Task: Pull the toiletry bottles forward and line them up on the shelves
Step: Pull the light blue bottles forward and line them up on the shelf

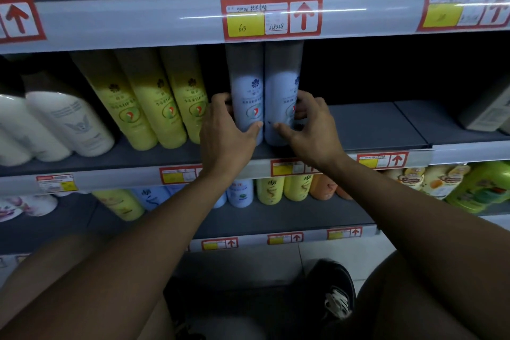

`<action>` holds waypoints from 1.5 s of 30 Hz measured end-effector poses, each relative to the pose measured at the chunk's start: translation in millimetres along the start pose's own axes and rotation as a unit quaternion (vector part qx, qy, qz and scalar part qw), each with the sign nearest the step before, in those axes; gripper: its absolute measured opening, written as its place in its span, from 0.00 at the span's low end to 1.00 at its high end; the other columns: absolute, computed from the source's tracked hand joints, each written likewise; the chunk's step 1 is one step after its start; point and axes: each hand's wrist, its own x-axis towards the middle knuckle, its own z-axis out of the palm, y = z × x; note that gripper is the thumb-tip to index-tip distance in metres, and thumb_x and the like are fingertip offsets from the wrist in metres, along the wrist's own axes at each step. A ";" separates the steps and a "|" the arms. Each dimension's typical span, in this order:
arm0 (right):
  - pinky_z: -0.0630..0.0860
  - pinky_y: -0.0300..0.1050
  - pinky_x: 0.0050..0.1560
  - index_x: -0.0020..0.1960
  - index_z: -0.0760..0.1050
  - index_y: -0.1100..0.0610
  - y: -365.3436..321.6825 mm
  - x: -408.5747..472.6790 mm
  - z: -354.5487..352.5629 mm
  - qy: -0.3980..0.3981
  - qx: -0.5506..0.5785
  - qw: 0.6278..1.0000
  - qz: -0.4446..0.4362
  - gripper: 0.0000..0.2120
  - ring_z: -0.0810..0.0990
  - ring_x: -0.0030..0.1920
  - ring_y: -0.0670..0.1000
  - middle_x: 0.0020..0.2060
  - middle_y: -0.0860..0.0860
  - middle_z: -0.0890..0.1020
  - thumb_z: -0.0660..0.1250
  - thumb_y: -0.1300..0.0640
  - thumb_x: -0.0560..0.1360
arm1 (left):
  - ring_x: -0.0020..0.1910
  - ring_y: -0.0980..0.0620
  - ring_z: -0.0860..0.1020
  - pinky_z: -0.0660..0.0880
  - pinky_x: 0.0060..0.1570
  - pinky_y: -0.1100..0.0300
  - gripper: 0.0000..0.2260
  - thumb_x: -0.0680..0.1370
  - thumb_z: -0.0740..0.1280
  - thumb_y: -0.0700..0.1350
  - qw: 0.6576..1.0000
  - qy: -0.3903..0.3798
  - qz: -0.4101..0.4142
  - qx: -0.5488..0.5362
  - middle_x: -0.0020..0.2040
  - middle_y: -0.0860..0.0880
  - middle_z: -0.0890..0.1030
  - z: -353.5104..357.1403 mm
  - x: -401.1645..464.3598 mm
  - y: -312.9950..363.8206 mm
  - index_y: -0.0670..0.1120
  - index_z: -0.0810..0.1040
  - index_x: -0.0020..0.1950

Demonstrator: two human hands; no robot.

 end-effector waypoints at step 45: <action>0.74 0.33 0.54 0.69 0.71 0.55 -0.2 -5.1 1.1 0.015 0.005 1.000 -0.010 0.30 0.76 0.55 0.44 0.58 0.49 0.77 0.78 0.54 0.71 | 0.58 0.52 0.79 0.83 0.54 0.49 0.35 0.68 0.82 0.48 0.998 -0.006 -0.014 -0.057 0.63 0.51 0.77 1.5 -9.4 -7.8 0.49 0.70 0.71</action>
